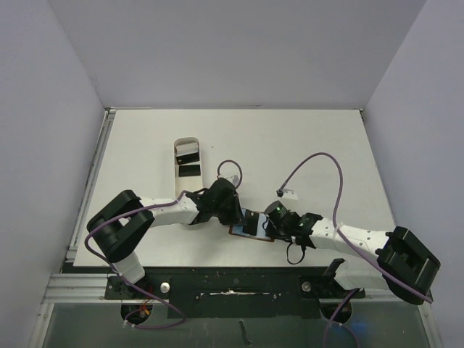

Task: Put the credit cards into the card holder
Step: Insert the credit card into the card holder.

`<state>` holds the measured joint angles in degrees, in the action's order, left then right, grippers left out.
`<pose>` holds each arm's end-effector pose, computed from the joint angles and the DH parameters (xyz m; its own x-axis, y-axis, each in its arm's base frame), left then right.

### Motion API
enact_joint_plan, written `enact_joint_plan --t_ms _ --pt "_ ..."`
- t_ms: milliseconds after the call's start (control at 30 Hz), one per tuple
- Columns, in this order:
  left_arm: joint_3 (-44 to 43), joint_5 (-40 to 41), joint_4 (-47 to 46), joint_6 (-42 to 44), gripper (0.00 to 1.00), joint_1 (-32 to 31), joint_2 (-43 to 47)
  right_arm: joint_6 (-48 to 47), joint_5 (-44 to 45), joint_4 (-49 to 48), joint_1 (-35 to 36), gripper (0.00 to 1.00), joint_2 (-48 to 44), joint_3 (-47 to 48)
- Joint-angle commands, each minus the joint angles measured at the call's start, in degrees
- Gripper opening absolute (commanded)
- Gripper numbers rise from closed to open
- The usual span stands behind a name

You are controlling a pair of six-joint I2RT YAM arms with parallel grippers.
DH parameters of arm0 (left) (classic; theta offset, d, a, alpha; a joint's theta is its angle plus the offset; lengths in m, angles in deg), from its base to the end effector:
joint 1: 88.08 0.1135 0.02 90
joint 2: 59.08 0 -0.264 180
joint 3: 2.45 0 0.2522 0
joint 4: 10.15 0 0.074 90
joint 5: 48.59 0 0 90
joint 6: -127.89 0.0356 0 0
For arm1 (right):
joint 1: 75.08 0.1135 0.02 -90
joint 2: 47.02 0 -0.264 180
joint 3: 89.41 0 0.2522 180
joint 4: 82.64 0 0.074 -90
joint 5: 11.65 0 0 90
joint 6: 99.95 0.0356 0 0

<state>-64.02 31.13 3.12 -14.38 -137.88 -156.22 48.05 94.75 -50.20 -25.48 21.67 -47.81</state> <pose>0.2080 -0.2559 0.1467 -0.9517 -0.0795 -0.2965 0.1219 0.7885 -0.6028 0.1395 0.1484 0.1514 -0.8369 0.2719 -0.4751 0.1358 0.9439 0.3011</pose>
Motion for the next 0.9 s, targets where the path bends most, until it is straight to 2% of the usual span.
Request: enact_joint_plan --t_ms 0,533,700,867 --pt "-0.24 3.06 2.75 3.0 0.0 0.64 1.3 0.1 3.02 -0.67 0.55 0.16 3.93 1.81" --pt "-2.36 5.49 5.9 9.02 0.0 0.81 1.63 0.87 3.55 -0.7 1.27 0.16 4.35 0.58" --pt "-1.0 4.98 3.42 6.99 0.0 0.68 1.45 1.02 3.4 -1.16 1.28 0.16 4.35 0.4" --pt "2.89 3.26 -2.94 1.57 0.0 0.35 0.85 1.54 3.03 -1.9 1.25 0.16 4.26 -0.19"
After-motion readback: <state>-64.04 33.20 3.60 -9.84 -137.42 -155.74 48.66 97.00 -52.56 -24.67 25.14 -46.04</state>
